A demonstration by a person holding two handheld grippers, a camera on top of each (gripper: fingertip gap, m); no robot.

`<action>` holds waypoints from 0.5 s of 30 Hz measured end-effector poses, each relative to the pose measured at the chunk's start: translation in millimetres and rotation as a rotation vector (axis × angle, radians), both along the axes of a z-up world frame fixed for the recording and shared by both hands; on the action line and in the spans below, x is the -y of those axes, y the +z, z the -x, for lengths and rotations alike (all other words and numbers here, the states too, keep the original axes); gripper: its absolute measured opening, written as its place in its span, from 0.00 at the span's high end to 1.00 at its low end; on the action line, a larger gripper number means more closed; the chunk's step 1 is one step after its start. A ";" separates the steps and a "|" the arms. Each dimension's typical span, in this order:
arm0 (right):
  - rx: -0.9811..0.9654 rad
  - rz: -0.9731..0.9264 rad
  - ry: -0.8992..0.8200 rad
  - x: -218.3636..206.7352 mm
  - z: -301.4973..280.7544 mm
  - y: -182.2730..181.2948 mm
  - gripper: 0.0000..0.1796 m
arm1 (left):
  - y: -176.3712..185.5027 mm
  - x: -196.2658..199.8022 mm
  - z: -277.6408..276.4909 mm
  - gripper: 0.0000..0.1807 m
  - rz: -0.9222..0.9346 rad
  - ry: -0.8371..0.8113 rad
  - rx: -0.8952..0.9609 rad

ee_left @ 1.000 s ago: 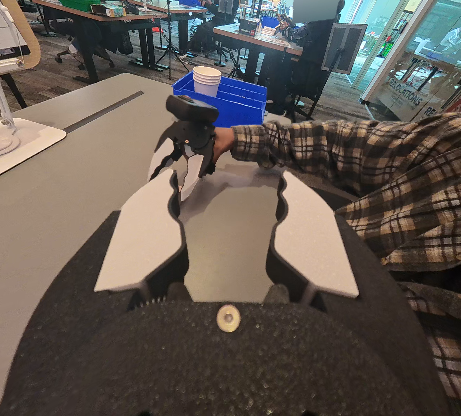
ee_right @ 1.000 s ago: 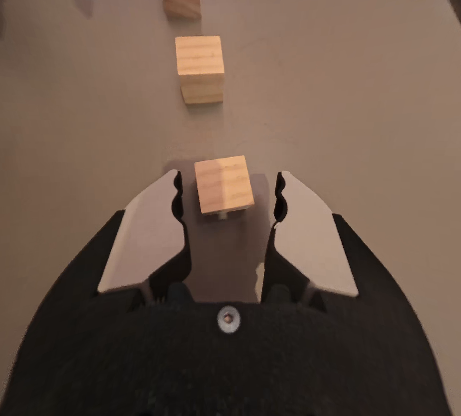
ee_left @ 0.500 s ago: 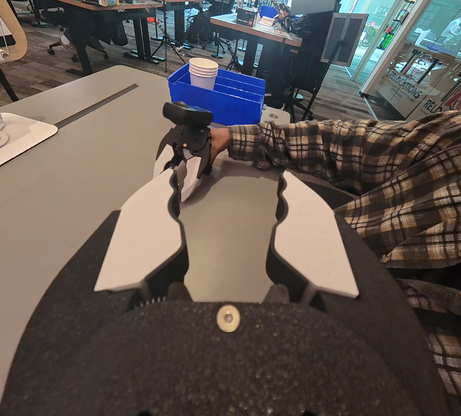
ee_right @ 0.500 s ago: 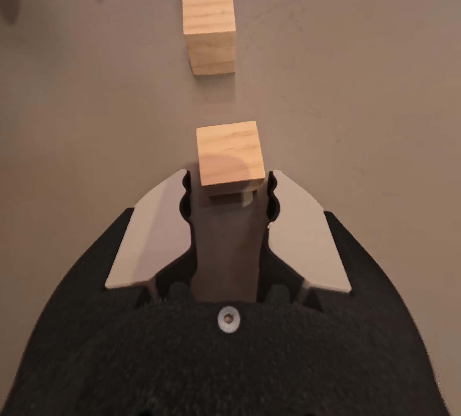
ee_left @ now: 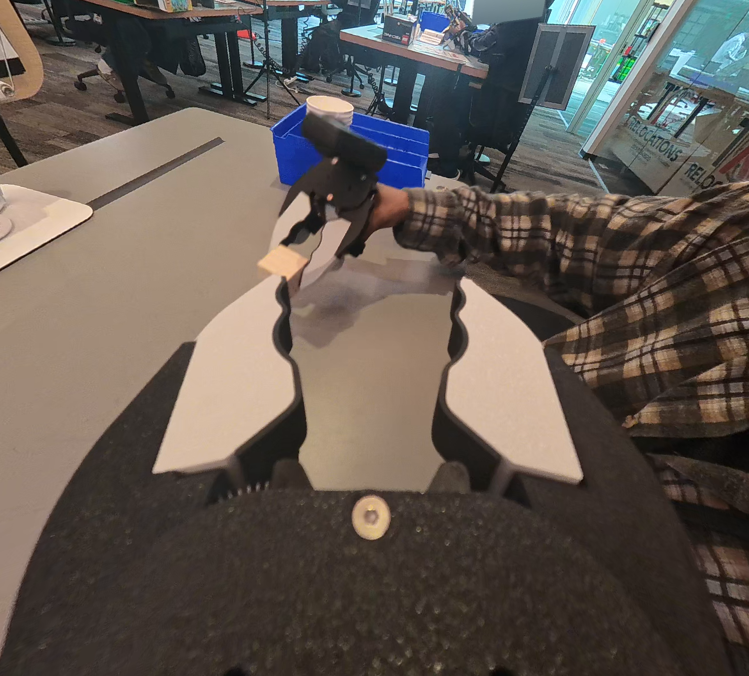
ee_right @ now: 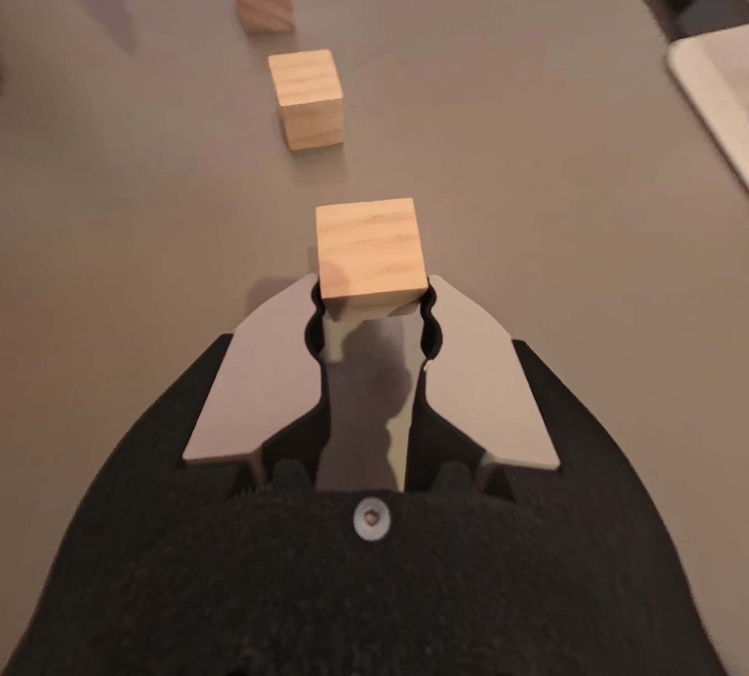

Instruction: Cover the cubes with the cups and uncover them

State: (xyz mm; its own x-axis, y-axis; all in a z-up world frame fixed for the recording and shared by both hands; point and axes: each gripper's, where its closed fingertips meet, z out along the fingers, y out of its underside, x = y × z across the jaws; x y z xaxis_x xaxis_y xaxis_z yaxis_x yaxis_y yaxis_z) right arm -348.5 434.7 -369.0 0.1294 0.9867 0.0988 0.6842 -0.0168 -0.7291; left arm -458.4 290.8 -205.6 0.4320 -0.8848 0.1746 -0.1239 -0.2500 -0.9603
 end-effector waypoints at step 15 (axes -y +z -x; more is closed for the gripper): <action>-0.017 -0.110 -1.019 -51.9 -341.8 102.0 0.75 | -15.1 0.6 -23.5 0.58 0.026 -0.031 -0.059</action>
